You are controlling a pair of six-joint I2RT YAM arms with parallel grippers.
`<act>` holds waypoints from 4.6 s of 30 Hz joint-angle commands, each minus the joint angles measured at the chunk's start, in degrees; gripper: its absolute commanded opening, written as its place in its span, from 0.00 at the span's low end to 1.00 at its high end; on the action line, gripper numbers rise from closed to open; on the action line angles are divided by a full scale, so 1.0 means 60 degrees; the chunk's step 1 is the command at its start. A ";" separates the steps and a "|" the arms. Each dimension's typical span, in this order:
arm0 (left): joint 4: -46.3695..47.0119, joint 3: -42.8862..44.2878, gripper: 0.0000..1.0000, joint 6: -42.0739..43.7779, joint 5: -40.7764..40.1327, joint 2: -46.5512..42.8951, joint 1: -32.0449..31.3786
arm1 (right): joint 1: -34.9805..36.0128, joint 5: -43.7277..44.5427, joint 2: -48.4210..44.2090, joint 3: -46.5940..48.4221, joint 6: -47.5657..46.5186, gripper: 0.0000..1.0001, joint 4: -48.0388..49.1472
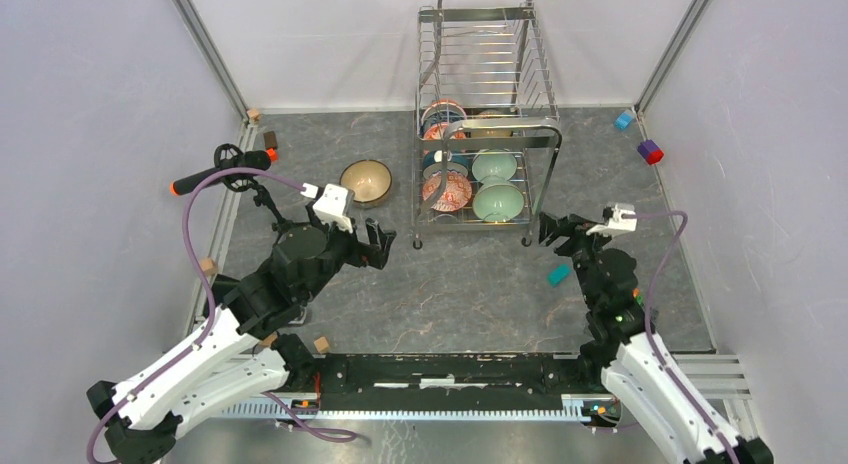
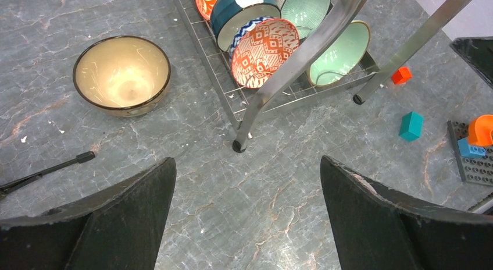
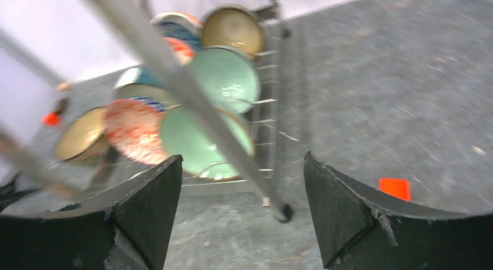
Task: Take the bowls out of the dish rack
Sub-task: Adjust the dish rack at the center of the board.
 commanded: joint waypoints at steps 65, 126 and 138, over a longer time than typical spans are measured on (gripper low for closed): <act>0.0038 -0.0017 0.99 0.0438 -0.1580 -0.0697 -0.0568 | 0.6000 0.3295 0.9619 0.4037 0.0393 0.24 0.6581; 0.9383 0.5969 0.98 0.2293 0.1679 1.2457 0.2863 | 0.2798 0.2113 0.0848 -0.1036 -0.0380 0.45 0.1318; 0.9592 0.8222 0.96 0.2460 0.0533 1.4594 0.3179 | 0.2796 0.1508 0.0444 -0.1288 -0.0332 0.62 0.1335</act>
